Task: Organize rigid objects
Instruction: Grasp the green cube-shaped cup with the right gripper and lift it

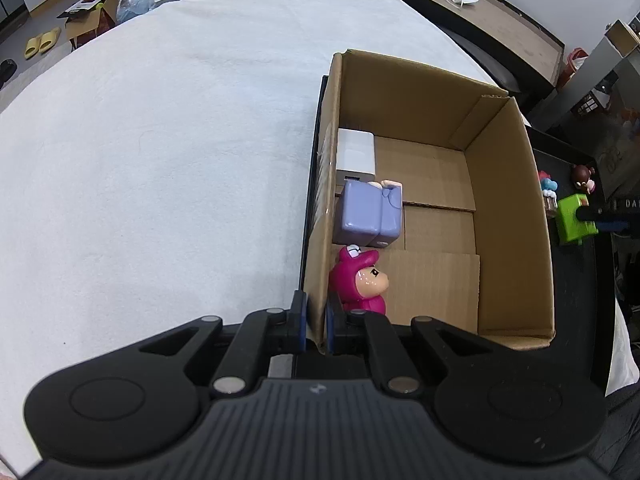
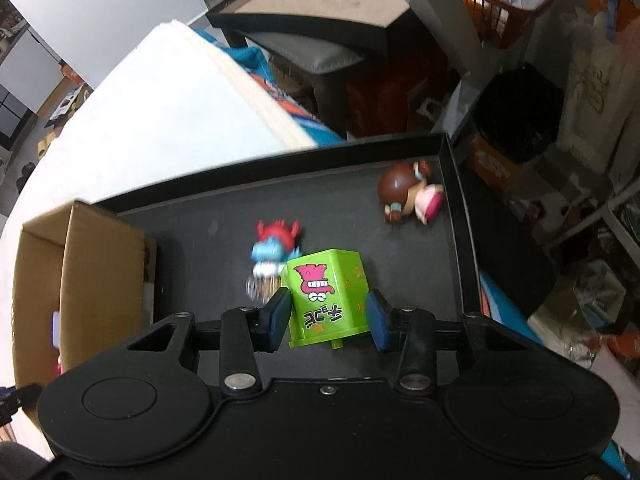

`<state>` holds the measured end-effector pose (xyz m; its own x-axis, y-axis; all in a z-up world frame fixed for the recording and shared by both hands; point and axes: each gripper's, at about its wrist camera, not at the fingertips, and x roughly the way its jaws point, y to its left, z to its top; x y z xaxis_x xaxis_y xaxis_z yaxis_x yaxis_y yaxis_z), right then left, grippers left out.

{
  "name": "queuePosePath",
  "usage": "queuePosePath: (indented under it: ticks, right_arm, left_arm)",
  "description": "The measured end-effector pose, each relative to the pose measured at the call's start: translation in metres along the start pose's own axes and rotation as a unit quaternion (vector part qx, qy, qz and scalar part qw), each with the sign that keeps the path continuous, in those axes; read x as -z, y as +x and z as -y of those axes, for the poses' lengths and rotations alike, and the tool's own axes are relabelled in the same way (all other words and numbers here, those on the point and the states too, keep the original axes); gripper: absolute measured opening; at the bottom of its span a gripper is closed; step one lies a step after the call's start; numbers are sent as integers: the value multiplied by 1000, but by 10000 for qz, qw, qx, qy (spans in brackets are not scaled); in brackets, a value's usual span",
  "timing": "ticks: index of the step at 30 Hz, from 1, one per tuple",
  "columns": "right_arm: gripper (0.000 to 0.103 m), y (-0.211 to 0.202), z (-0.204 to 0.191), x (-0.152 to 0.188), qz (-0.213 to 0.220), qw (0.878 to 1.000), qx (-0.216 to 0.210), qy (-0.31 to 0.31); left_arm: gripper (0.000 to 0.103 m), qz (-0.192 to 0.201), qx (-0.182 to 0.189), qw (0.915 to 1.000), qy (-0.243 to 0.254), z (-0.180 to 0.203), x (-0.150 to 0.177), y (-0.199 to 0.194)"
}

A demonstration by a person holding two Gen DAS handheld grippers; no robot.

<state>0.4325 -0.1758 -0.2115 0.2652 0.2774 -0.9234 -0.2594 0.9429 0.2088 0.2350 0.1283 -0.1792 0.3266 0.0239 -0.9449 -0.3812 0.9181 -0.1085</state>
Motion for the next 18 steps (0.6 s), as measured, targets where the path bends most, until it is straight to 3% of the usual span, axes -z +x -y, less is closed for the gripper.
queuePosePath:
  ticks: [10,18]
  right_arm:
    - [48,5,4,15,-164,9996,-209,108]
    - [49,20,24,20,-139,9959,-753,486]
  left_arm:
    - [8,16,14,10000,10,0,2,-2]
    - [8,21,14,10000,13,0,2,-3]
